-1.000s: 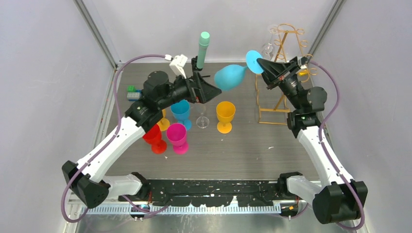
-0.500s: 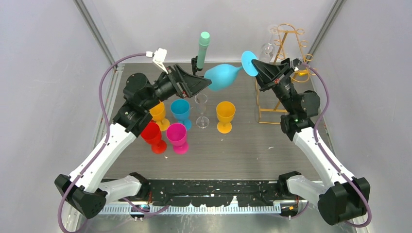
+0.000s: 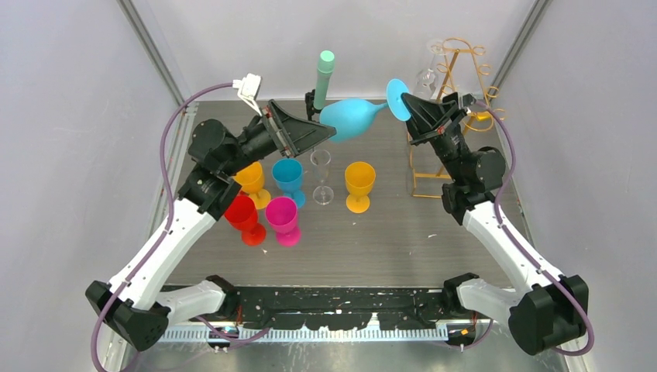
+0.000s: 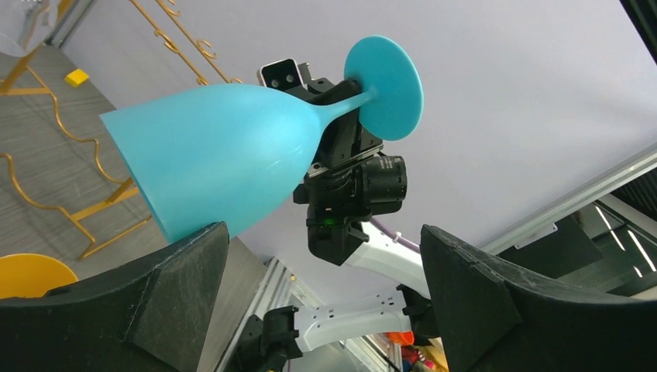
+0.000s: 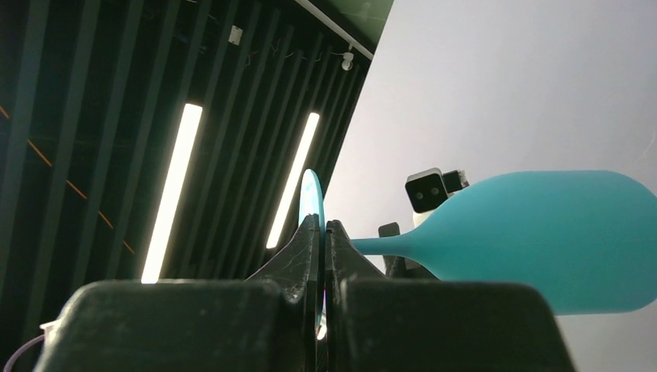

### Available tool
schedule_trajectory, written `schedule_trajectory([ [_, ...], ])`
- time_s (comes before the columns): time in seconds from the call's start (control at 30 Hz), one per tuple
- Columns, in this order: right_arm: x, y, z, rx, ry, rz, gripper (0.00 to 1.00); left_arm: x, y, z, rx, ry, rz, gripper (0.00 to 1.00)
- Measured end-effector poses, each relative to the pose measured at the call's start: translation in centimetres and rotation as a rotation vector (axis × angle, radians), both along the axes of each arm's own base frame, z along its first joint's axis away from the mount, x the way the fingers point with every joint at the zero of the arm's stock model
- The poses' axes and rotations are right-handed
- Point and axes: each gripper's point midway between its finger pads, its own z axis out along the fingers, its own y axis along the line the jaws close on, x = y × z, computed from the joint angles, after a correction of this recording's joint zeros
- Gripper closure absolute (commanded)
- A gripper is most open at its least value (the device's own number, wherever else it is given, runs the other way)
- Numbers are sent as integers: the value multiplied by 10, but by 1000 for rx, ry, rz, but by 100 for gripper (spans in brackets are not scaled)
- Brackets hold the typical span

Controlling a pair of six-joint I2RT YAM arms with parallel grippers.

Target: Take the wine glass off the wine glass rack

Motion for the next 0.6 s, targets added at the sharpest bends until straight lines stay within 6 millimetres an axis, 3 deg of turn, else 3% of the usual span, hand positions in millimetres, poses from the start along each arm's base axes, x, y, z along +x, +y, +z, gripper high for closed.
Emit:
schedule_trajectory([
  [0.17, -7, -4, 5, -21, -26, -47, 100, -1, 11, 3, 7, -9, 64, 1],
  [0.33, -26, -10, 18, -26, -84, -72, 100, -5, 21, 8, 6, -25, 113, 0],
  [0.6, -35, -11, 28, 11, -100, -38, 100, 0, 1, 2, -29, 58, -11, 5],
])
